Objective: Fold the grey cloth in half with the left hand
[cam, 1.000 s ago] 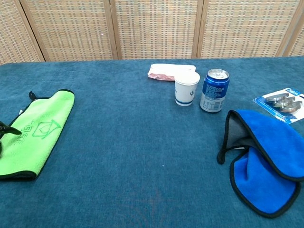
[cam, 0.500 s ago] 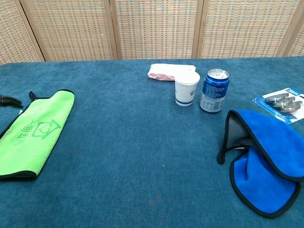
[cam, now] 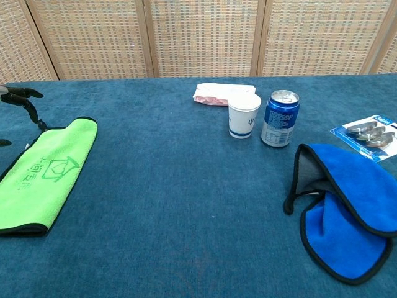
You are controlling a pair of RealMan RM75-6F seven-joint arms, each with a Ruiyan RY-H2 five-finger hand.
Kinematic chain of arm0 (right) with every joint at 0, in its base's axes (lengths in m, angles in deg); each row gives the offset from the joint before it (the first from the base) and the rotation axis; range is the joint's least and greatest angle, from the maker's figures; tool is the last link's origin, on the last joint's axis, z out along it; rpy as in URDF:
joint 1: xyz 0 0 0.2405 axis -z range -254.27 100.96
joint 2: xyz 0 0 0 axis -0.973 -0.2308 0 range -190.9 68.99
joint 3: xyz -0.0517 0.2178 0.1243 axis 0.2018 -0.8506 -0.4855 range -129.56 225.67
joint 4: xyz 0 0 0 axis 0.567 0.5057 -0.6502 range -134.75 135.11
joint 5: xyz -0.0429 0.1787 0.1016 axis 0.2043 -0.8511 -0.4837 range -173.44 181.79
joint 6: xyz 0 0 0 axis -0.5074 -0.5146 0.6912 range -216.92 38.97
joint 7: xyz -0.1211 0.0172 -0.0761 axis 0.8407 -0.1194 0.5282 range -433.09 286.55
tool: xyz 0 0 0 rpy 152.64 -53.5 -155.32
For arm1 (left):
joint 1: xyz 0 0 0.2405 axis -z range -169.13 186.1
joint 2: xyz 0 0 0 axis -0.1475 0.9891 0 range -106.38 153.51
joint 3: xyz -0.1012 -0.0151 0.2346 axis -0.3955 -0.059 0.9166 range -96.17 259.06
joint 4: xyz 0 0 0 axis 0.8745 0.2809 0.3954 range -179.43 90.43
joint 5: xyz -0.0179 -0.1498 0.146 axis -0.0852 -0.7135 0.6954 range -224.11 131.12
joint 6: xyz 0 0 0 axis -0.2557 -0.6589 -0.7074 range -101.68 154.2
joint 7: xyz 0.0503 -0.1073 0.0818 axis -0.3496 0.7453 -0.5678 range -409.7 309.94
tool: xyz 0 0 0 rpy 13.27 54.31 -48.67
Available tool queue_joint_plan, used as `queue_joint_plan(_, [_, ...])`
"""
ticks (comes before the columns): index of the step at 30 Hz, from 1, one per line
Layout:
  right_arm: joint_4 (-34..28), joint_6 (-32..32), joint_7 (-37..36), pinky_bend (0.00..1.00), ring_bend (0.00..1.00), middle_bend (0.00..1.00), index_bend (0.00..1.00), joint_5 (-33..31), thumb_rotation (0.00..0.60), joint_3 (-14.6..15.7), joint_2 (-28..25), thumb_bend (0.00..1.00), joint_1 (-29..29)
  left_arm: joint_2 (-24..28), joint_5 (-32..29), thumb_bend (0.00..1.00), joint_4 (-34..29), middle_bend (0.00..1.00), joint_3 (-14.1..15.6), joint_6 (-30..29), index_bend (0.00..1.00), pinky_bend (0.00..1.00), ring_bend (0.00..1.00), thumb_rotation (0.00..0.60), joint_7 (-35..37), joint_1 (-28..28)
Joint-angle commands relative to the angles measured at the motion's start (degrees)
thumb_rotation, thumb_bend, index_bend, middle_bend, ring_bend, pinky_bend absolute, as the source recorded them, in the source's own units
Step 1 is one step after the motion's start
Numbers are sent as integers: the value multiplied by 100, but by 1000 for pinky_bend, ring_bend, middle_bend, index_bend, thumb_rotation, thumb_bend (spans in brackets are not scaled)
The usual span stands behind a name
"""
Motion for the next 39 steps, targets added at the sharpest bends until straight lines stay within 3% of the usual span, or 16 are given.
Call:
queue_joint_plan(1, [11, 32, 16, 0, 0, 0, 12, -24, 600, -3, 10, 0, -15, -503, -708, 393, 551, 0, -415, 656, 359, 0, 0, 600, -308, 295])
queue_joint_plan(8, [44, 85, 7, 0, 0, 0, 12, -121, 600, -36, 16, 0, -35, -1179, -1676, 408, 1392, 0, -808, 1338, 394, 0, 0, 600, -885, 638])
queue_joint_plan(18, [79, 164, -9, 0, 0, 0, 12, -197, 600, -55, 20, 0, -67, -1708, -2554, 408, 2192, 0, -1009, 1731, 409, 0, 0, 600, -1650, 850])
queue_joint_plan(28, [93, 222, -12, 0, 0, 0, 12, -244, 600, -58, 26, 0, -90, -2182, -3023, 408, 2988, 0, -1121, 2035, 433, 0, 0, 600, -1962, 879])
queue_joint_plan(39, [99, 257, -4, 0, 0, 0, 12, -297, 600, -66, 31, 0, -107, -2468, -2848, 409, 3427, 0, -1232, 2223, 434, 0, 0, 600, -1819, 975])
